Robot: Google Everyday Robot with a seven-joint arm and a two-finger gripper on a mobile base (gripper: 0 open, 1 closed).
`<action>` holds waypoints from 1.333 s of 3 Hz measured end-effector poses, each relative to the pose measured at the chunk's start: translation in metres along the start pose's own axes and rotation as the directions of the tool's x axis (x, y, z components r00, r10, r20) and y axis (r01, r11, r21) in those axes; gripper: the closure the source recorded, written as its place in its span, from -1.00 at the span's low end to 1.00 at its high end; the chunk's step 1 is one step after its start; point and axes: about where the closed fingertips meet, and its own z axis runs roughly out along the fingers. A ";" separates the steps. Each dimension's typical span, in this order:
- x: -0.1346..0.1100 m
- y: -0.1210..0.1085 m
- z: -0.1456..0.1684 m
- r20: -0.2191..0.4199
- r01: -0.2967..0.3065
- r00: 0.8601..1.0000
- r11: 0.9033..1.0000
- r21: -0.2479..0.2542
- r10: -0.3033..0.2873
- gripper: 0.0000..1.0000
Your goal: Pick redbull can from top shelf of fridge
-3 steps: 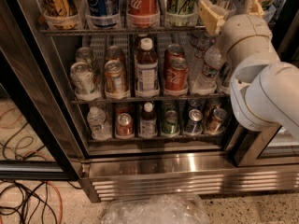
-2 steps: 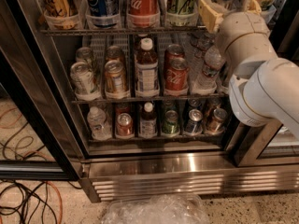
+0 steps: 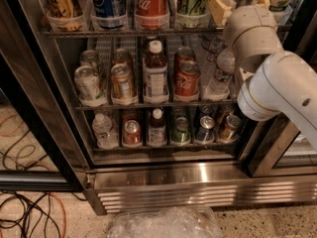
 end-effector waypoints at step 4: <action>0.000 -0.001 0.002 0.001 0.002 1.000 1.000 0.003 -0.002 1.00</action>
Offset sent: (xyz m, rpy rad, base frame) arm 0.0021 -0.0007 0.0004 -0.0007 -0.0008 -0.0036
